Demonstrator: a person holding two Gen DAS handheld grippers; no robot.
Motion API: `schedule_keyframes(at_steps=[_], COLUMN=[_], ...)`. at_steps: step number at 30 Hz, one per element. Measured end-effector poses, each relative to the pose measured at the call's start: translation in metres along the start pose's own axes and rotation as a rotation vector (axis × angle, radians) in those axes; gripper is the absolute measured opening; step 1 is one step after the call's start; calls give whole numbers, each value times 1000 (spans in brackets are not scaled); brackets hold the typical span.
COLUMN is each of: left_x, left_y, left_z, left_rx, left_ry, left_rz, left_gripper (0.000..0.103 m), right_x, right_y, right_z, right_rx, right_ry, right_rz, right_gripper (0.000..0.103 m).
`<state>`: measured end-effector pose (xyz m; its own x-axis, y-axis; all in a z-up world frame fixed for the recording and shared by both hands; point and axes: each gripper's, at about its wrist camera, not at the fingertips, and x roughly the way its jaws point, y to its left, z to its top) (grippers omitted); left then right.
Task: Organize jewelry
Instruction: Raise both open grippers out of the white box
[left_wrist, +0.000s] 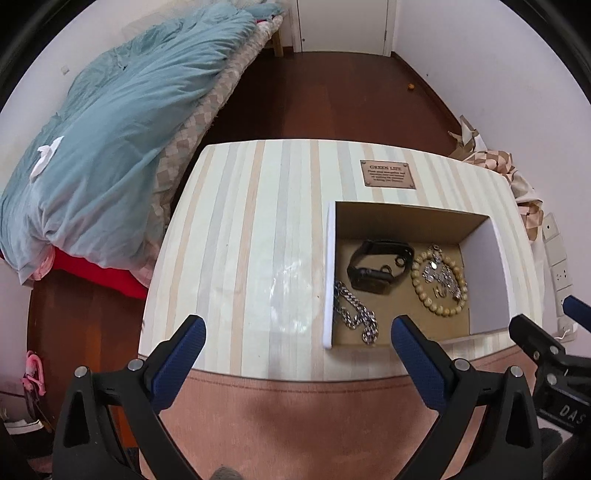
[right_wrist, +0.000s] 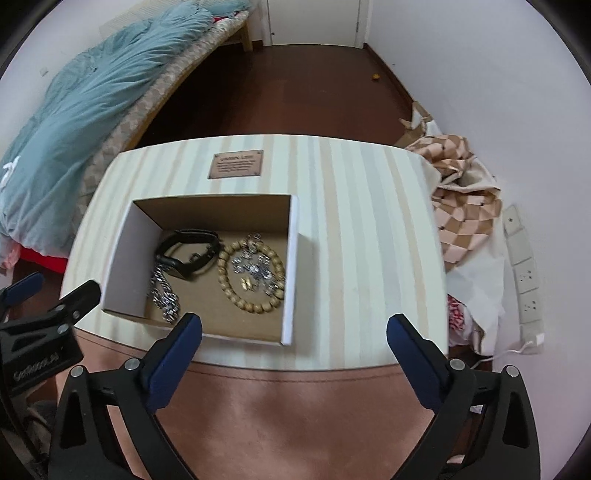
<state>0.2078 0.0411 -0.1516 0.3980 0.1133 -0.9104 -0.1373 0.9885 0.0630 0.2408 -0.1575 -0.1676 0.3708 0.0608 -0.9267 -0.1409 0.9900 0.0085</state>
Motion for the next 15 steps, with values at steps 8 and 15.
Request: schedule_keyframes(at_steps=[8, 15], left_x=[-53, -127], left_y=[-3, 4], left_z=[-24, -41], left_rx=[-29, -37], left_ry=[-63, -178], left_rz=[-31, -32], left_gripper=[102, 102], right_x=[-63, -134], right_y=[0, 0], right_z=[-22, -41], right_rx=[0, 6], right_ry=[-97, -209], right_rz=[-23, -28], right_gripper=[101, 101])
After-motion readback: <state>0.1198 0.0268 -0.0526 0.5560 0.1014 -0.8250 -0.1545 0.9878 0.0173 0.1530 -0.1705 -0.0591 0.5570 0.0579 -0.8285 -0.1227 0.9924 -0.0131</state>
